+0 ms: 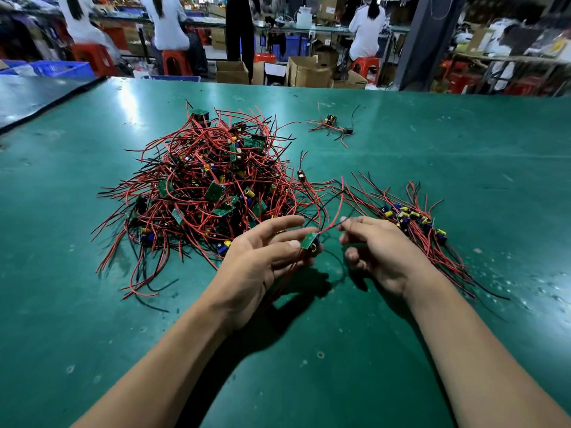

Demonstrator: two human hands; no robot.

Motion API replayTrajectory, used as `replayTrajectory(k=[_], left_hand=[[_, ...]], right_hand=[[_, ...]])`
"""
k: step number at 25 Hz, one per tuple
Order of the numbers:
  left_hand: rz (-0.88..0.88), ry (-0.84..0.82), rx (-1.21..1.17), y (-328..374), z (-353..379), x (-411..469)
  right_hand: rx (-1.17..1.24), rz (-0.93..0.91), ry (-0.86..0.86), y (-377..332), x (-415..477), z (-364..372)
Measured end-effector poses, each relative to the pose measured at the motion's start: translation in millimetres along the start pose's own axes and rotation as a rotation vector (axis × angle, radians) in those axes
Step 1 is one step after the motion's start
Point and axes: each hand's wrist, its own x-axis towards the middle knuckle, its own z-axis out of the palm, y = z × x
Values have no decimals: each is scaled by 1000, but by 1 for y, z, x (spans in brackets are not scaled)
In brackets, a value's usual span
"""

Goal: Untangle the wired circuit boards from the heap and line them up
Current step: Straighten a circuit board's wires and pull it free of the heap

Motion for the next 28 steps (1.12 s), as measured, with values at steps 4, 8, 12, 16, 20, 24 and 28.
replayTrajectory(k=[4, 8, 12, 16, 20, 24, 28], left_hand=[[164, 85, 191, -4, 6, -1], [308, 126, 504, -6, 9, -5], [398, 182, 776, -11, 7, -1], [390, 145, 1128, -21, 2, 4], [449, 22, 1443, -25, -1, 6], [453, 118, 1464, -23, -2, 3], [443, 139, 1428, -23, -2, 0]], right_hand=[[-18, 113, -494, -8, -18, -7], [38, 69, -498, -2, -20, 7], [85, -26, -373, -2, -18, 15], [102, -219, -267, -12, -13, 5], [-151, -536, 253, -17, -2, -19], [-896, -464, 548, -2, 6, -35], [-1195, -379, 543, 5, 5, -29]])
